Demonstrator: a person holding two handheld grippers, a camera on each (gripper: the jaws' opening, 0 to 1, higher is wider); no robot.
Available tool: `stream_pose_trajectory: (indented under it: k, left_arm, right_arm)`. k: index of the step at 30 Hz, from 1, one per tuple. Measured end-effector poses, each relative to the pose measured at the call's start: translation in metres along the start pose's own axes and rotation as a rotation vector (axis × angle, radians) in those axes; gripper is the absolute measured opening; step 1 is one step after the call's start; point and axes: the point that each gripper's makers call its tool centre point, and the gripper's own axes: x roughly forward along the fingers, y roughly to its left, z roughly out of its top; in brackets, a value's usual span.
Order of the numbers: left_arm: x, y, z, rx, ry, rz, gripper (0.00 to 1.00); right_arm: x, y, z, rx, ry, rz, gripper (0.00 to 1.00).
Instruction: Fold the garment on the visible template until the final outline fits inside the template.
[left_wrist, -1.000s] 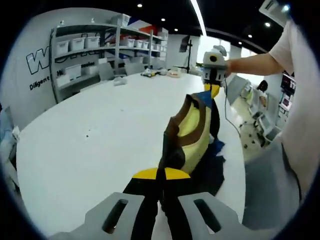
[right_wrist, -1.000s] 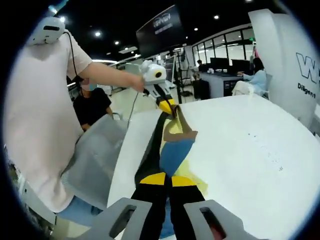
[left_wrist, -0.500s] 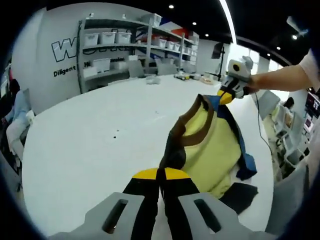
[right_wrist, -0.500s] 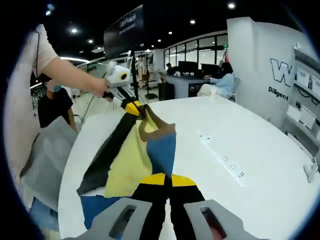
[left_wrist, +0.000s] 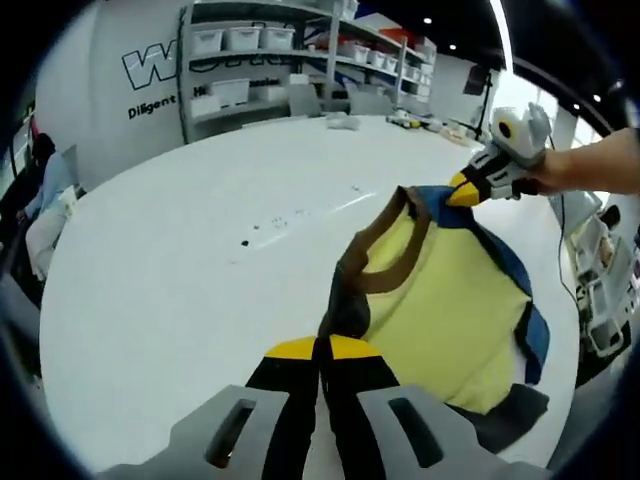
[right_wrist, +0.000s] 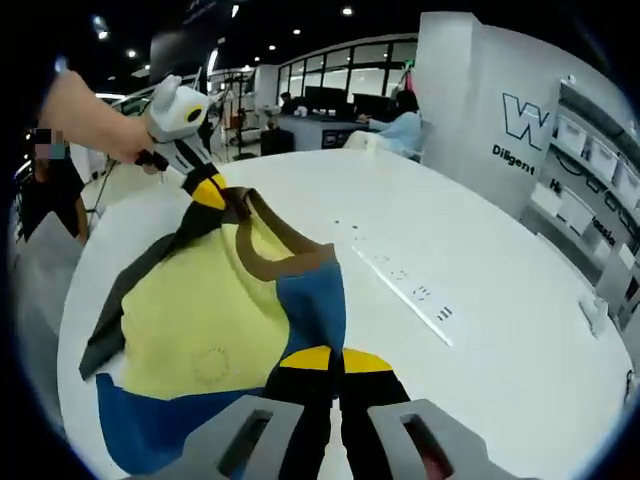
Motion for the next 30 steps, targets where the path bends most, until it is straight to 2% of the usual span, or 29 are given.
stream_pose_trajectory:
  k: [5, 6, 9, 10, 11, 12, 14, 15, 20, 28, 30]
  left_arm:
    - [0.008, 0.006, -0.003, -0.049, 0.016, 0.024, 0.01]
    - [0.008, 0.006, -0.003, -0.053, 0.014, 0.025, 0.01]
    - [0.006, 0.005, -0.002, -0.062, 0.005, 0.030, 0.03]
    - [0.005, 0.006, -0.002, -0.065, 0.003, 0.033, 0.03]
    - [0.003, 0.006, -0.003, -0.068, 0.004, 0.034, 0.02]
    - [0.000, 0.005, -0.005, -0.071, 0.006, 0.035, 0.02]
    - [-0.003, 0.004, -0.007, -0.083, -0.001, 0.030, 0.03]
    - [-0.005, 0.001, -0.009, -0.088, -0.001, 0.021, 0.04]
    - [-0.020, -0.018, -0.026, -0.095, -0.003, -0.010, 0.14]
    - [-0.054, -0.057, -0.060, -0.072, -0.019, -0.040, 0.21]
    - [-0.062, -0.070, -0.070, -0.060, -0.020, -0.047, 0.22]
  right_arm:
    - [0.014, -0.004, -0.008, 0.016, 0.050, -0.028, 0.00]
    - [0.016, -0.005, -0.009, 0.003, 0.064, -0.045, 0.00]
    - [0.022, -0.006, -0.012, 0.044, 0.070, -0.062, 0.00]
    - [0.022, -0.010, -0.016, 0.030, 0.096, -0.094, 0.00]
    - [0.024, -0.009, -0.015, 0.043, 0.090, -0.086, 0.00]
    - [0.026, -0.001, -0.010, 0.087, 0.054, -0.055, 0.05]
    - [0.023, -0.005, -0.011, 0.049, 0.078, -0.089, 0.10]
    - [0.022, -0.006, -0.014, 0.056, 0.094, -0.097, 0.11]
    - [0.011, 0.002, -0.011, 0.086, 0.072, -0.104, 0.10]
    - [-0.019, 0.041, -0.020, 0.076, 0.024, -0.093, 0.15]
    - [-0.028, 0.058, -0.025, 0.049, 0.019, -0.078, 0.16]
